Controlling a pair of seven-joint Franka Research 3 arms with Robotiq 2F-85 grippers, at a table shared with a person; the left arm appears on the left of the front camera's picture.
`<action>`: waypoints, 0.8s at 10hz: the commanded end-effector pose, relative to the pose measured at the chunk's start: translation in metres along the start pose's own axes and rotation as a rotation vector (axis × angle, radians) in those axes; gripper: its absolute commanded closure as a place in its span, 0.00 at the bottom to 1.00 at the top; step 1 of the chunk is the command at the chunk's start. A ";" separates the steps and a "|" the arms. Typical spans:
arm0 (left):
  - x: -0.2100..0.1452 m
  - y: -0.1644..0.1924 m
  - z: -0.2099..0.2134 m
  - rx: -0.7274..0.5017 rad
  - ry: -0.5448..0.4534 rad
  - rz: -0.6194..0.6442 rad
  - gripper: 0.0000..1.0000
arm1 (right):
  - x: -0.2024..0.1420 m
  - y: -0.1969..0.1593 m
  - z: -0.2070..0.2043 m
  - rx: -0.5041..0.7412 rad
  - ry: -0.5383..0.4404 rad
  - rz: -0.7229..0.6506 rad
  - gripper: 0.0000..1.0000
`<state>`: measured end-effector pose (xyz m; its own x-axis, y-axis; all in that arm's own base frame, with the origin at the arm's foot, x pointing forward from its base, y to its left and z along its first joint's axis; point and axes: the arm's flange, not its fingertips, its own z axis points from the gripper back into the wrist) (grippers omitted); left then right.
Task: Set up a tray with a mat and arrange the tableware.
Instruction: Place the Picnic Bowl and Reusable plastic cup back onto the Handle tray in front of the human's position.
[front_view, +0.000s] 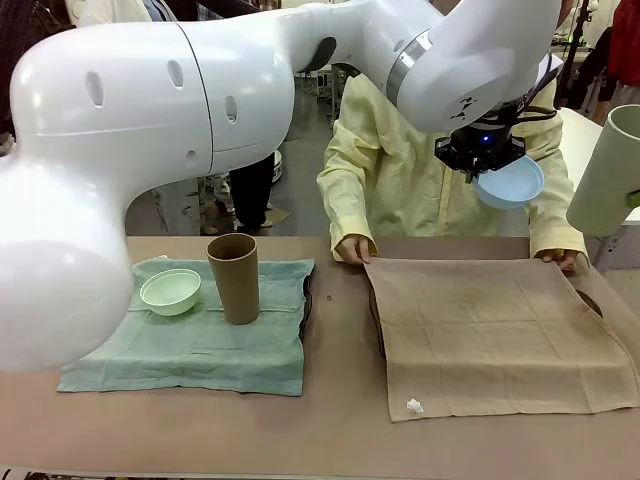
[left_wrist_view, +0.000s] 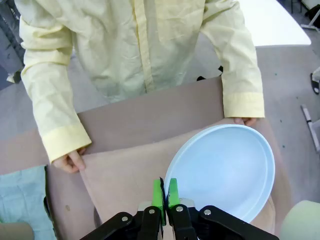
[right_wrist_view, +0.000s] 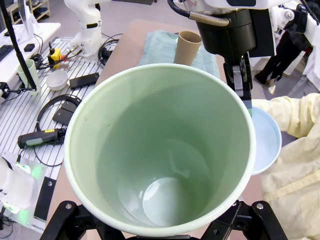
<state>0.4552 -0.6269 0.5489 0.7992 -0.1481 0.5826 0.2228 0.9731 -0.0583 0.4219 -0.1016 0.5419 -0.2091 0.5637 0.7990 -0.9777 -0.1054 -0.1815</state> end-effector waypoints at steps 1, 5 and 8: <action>0.003 0.002 0.002 -0.021 0.007 -0.005 1.00 | 0.001 0.000 0.000 -0.002 0.002 0.005 1.00; 0.003 0.002 0.002 -0.021 0.007 -0.005 1.00 | 0.001 0.000 0.000 -0.002 0.002 0.005 1.00; 0.003 0.002 0.002 -0.021 0.007 -0.005 1.00 | 0.001 0.000 0.000 -0.002 0.002 0.005 1.00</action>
<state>0.4552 -0.6269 0.5489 0.7992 -0.1481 0.5826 0.2228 0.9731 -0.0584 0.4219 -0.1016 0.5419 -0.2091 0.5637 0.7990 -0.9777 -0.1054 -0.1815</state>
